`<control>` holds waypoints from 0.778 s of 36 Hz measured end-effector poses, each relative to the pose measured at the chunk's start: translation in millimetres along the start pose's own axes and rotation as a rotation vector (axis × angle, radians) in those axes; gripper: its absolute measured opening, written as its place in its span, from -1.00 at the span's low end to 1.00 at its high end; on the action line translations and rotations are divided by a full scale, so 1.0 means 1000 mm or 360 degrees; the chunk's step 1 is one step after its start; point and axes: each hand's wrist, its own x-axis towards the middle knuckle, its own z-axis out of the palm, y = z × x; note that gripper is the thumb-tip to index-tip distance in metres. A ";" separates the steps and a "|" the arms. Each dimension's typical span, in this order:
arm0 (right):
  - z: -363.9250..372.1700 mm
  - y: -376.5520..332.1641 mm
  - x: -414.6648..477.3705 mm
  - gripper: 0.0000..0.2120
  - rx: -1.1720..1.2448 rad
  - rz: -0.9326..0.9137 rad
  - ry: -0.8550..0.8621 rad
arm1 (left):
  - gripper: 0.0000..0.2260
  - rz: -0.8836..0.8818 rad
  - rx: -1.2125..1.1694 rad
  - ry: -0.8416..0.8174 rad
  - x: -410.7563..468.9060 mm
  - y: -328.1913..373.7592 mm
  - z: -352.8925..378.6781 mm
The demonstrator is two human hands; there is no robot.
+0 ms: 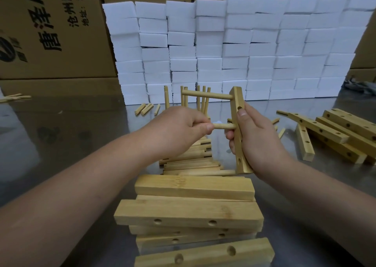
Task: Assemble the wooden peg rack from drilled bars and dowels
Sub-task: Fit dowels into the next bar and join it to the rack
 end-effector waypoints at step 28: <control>-0.016 0.024 0.015 -0.75 0.0262 0.0286 0.0388 | -0.75 -0.0427 0.0246 -0.0030 0.012 -0.035 -0.006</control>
